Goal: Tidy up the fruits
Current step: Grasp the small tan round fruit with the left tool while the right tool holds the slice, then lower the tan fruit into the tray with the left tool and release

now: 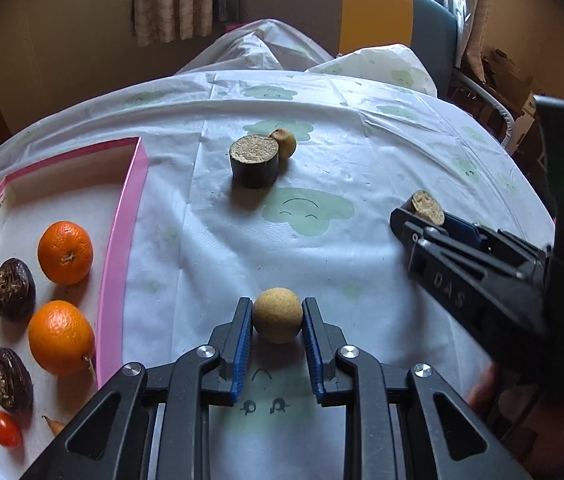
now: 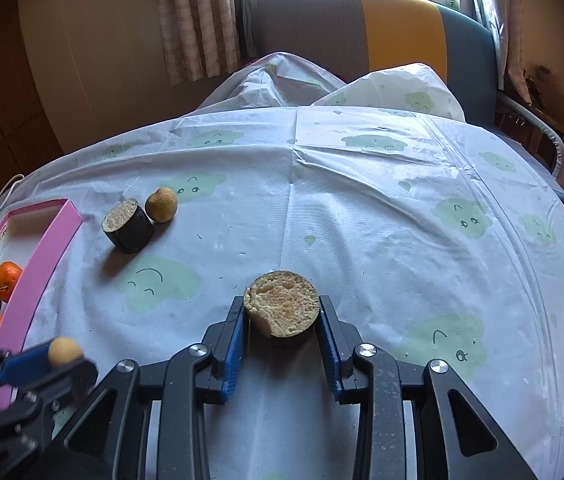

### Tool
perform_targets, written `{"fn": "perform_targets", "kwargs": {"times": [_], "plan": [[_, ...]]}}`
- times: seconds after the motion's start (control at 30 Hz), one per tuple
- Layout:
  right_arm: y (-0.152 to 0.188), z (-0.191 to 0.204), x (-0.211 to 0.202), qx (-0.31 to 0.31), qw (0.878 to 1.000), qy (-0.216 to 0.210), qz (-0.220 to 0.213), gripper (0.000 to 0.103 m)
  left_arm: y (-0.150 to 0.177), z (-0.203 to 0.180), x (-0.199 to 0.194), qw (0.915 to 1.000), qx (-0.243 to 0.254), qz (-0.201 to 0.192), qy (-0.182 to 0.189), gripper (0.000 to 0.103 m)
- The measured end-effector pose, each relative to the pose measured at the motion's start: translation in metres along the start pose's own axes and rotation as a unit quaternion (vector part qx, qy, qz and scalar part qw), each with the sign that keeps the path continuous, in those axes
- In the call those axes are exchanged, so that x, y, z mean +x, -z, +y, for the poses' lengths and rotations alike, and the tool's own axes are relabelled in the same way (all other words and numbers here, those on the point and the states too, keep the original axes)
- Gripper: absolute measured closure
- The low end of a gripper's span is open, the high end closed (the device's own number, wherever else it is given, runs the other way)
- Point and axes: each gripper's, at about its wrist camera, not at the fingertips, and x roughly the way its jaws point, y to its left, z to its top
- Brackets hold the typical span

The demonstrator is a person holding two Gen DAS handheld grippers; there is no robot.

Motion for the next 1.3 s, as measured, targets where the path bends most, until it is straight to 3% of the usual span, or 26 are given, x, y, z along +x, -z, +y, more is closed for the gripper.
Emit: {"fn": "perform_targets", "kwargs": {"times": [0.4,0.67,1.0,1.3], "plan": [[0.0,0.003,0.0,-0.011,1.0,0.012,0.002,0.068,-0.001,-0.007,0.01,0.9994,0.025,-0.002,-0.023,0.078],[0.001,0.003,-0.001,-0.009,1.0,0.01,0.0,0.068,0.009,-0.007,-0.008,0.9996,0.022,0.007,-0.017,0.079],[0.0,0.005,-0.001,-0.017,1.0,0.019,0.001,0.068,0.015,0.001,-0.052,0.9993,0.019,-0.031,-0.003,0.079],[0.001,0.008,-0.001,-0.027,0.999,0.028,0.003,0.069,0.016,0.039,-0.1,0.9962,-0.007,-0.084,-0.018,0.079]]}}
